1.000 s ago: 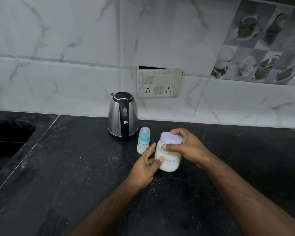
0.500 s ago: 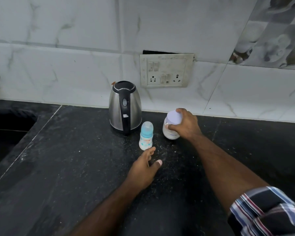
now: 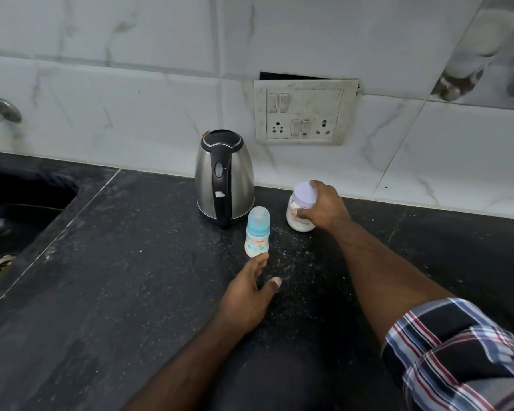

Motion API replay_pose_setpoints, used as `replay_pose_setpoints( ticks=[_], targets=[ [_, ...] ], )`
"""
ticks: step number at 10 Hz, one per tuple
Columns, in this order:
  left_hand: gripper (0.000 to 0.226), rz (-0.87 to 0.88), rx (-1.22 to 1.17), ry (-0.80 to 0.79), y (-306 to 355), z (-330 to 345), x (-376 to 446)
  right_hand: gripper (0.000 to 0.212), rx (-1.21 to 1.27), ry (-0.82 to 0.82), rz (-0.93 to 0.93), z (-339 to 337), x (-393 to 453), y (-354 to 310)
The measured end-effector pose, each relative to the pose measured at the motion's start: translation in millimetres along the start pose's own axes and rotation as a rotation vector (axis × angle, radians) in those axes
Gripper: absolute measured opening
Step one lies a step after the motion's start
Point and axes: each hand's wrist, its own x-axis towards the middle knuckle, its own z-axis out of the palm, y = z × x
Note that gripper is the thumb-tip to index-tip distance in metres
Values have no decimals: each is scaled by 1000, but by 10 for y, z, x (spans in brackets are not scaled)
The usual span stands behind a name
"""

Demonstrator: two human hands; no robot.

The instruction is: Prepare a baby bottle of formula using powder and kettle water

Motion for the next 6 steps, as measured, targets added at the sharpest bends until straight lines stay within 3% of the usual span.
replay_pose_setpoints(
  ticks=[1, 4, 6],
  targets=[
    [64, 22, 47, 31, 42, 9, -33, 110, 14, -35, -12, -21, -82, 11],
    [75, 79, 393, 88, 113, -52, -149, 86, -64, 45, 33, 70, -930, 113],
    [82, 115, 794, 118, -17, -82, -276, 88, -194, -18, 37, 360, -1704, -20]
  ],
)
